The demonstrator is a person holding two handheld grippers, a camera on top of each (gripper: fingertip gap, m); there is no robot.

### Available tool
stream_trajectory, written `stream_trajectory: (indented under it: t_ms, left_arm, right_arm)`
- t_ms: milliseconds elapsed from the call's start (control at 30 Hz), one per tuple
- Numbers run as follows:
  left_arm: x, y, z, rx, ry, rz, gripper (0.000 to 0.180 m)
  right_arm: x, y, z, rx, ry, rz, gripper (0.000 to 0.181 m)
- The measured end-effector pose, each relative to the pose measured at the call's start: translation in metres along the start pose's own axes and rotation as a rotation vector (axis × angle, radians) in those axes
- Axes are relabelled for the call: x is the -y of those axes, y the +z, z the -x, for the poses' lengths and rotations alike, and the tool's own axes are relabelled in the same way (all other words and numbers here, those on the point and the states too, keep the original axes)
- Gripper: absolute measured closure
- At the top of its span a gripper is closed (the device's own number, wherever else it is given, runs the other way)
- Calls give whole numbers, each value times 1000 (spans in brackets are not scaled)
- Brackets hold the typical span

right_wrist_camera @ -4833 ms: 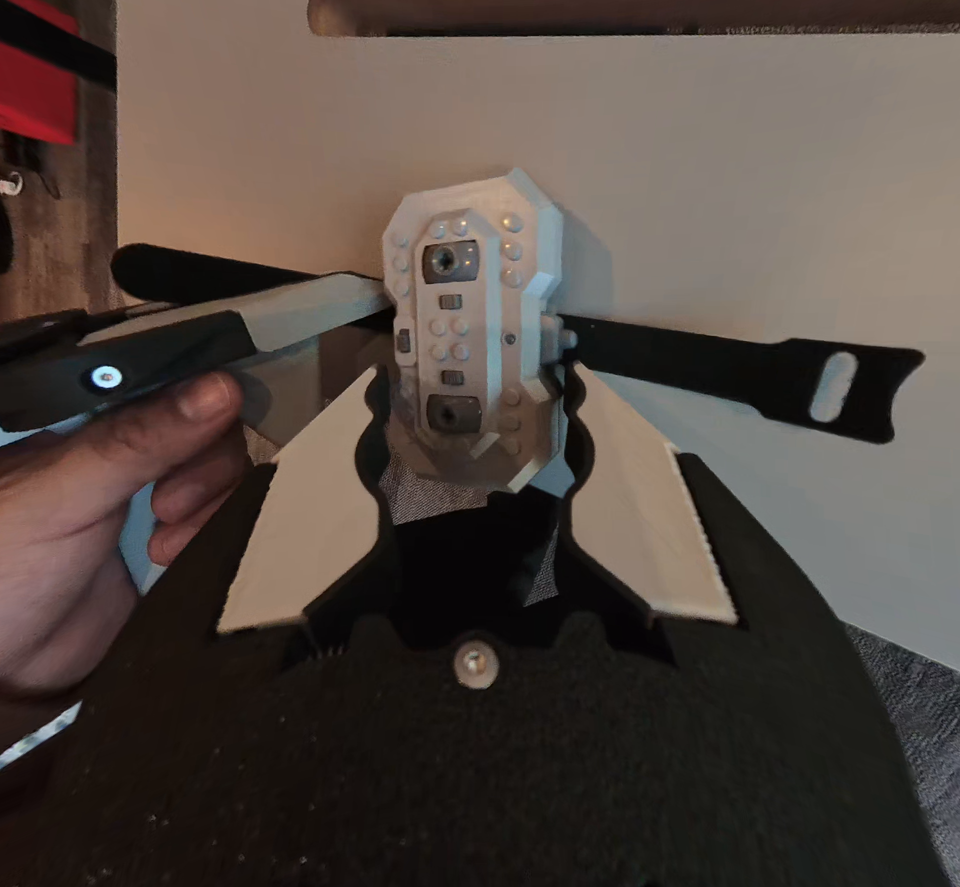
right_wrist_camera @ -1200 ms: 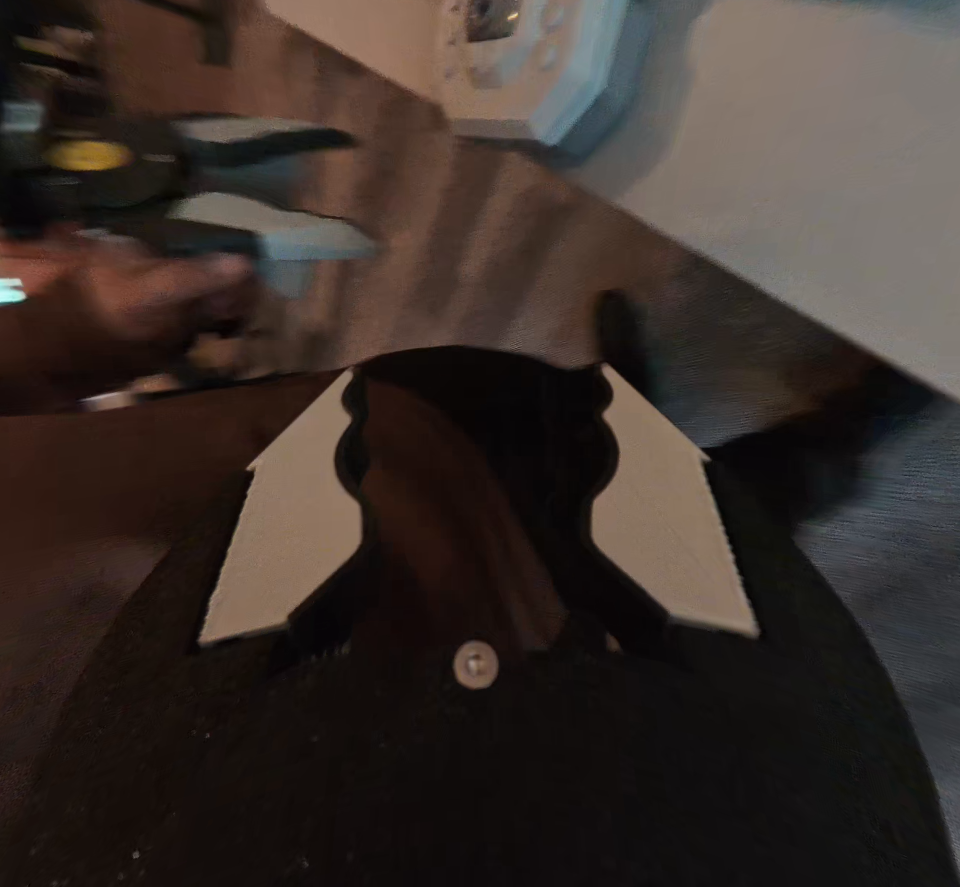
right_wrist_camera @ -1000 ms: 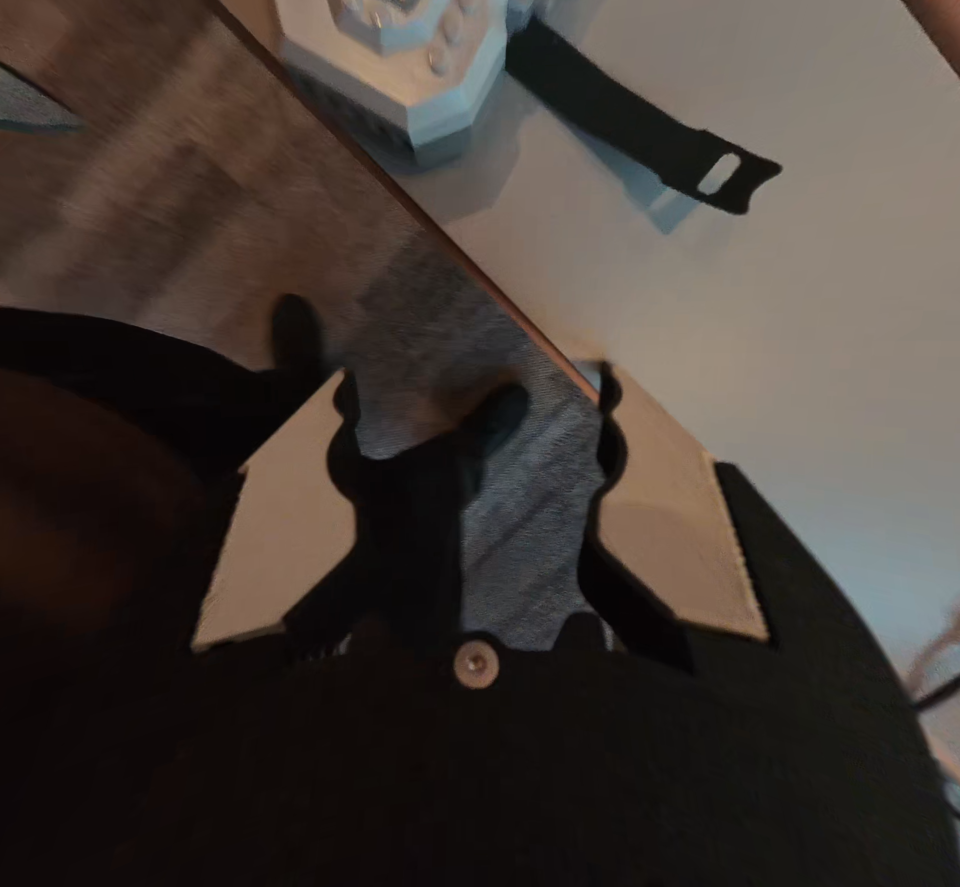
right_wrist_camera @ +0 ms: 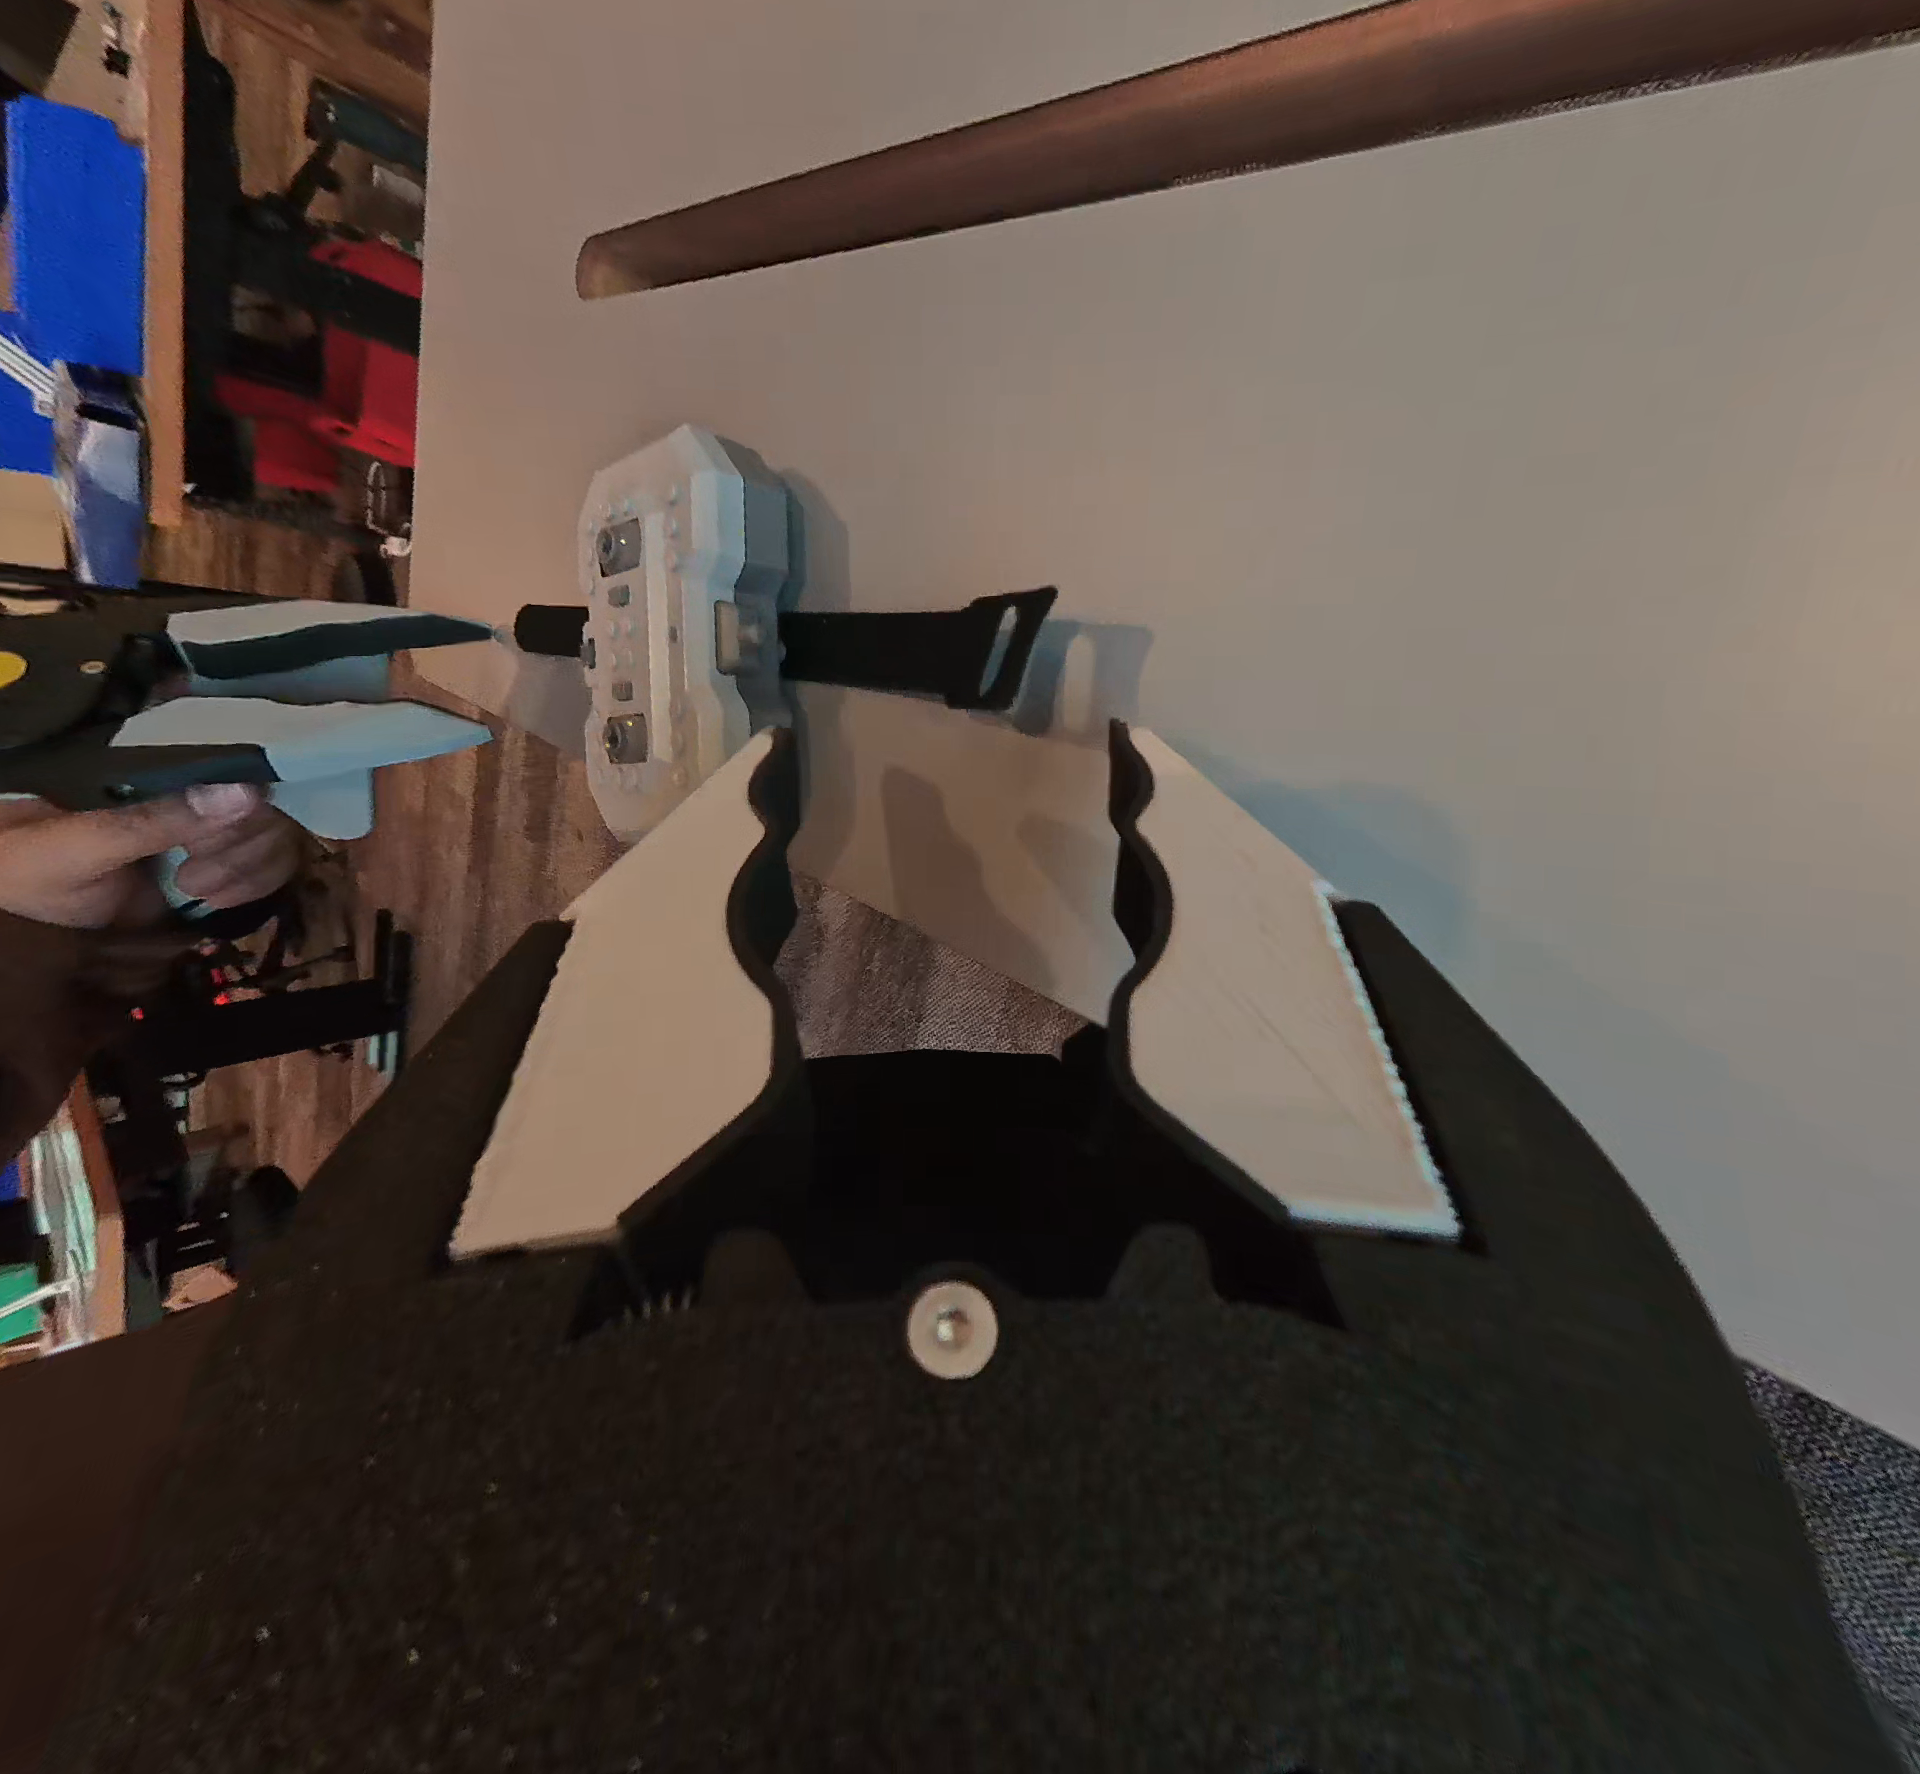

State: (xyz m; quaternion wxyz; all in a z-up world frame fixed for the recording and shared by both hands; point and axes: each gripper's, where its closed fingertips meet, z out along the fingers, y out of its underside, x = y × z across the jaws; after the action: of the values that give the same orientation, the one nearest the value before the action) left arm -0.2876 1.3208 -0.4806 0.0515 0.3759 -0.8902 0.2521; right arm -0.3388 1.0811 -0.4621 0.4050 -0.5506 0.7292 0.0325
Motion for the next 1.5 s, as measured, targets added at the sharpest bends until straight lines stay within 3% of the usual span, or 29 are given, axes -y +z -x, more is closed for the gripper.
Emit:
stream_trajectory:
  t_ms: [500, 600, 700, 800, 967, 1267, 1500]
  left_arm:
    - [19, 10, -8, -75, -20, 51, 127]
    - [21, 15, -10, -89, -31, 65, 144]
    - [18, 18, -7, -69, -32, 90, 178]
    - [23, 13, -15, -123, -71, 67, 180]
    - [32, 3, -27, -198, -144, 52, 180]
    - [58, -13, -58, -356, -236, 11, 180]
    - [71, -16, -77, -422, -248, 13, 180]
  right_arm:
    - [3, 6, 2, -2, 7, -3, 126]
    - [1, 6, 2, 5, 3, 2, 126]
    - [2, 5, 2, 7, 16, -8, 126]
    - [4, 3, 1, -13, 6, -17, 126]
    - [12, -6, 14, -169, -313, -24, 125]
    - [-4, 33, 102, -107, -783, 102, 124]
    - [-8, 38, 105, -98, -756, 124, 124]
